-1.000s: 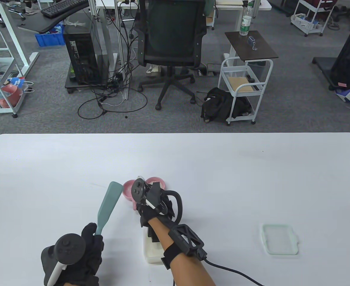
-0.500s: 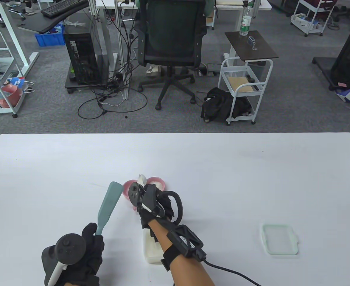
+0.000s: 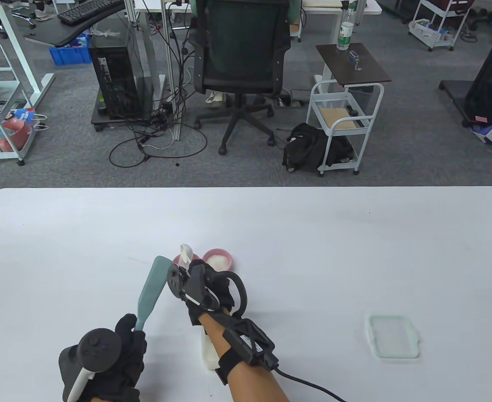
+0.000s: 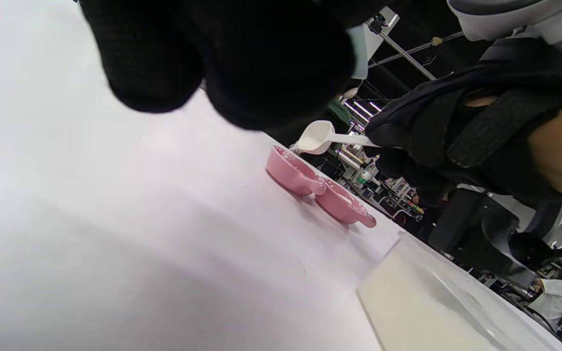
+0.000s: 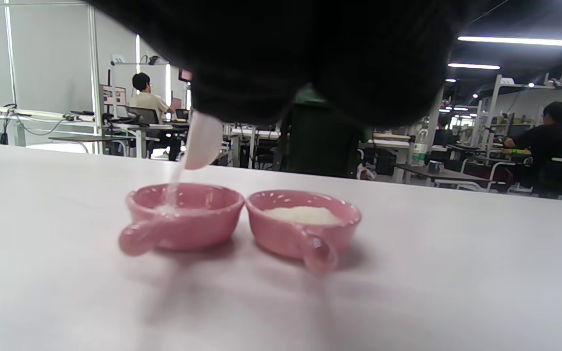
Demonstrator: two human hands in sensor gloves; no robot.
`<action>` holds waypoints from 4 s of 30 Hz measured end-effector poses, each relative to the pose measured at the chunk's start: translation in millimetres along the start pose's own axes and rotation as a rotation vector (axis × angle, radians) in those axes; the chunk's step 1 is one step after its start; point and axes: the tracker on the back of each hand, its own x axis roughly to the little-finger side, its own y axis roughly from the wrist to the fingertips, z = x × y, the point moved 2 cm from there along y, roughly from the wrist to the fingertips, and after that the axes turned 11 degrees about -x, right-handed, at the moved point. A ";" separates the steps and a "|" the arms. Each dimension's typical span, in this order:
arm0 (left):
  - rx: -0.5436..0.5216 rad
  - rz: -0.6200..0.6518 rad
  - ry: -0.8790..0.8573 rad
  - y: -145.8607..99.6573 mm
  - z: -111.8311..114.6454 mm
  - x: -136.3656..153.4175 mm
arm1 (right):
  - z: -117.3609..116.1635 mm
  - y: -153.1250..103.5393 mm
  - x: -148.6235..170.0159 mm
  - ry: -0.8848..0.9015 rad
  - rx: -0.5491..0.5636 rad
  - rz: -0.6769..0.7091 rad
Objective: Scoop white sugar with coffee spoon and level it off using dessert spatula
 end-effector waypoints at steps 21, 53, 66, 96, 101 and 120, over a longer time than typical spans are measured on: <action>-0.007 0.009 0.008 -0.5 0.5 -1.1 | -9.9 -9.4 0.5 -0.219 0.020 0.025; 0.001 -0.005 0.033 0.7 2.9 -0.2 | -6.5 -21.9 -13.0 -0.375 0.017 0.104; 0.016 -0.011 0.027 0.8 3.2 1.2 | 10.2 -33.6 21.4 -0.020 0.044 0.100; 0.045 -0.018 0.025 -1.2 9.5 -2.1 | -25.4 -177.8 137.0 -0.022 0.183 0.418; 0.045 -0.023 0.022 -1.2 9.3 -1.5 | -24.3 -189.1 124.9 -0.205 0.269 0.437; 0.042 -0.025 0.011 -1.3 8.1 -0.3 | -34.3 -198.3 106.3 -0.557 0.297 0.445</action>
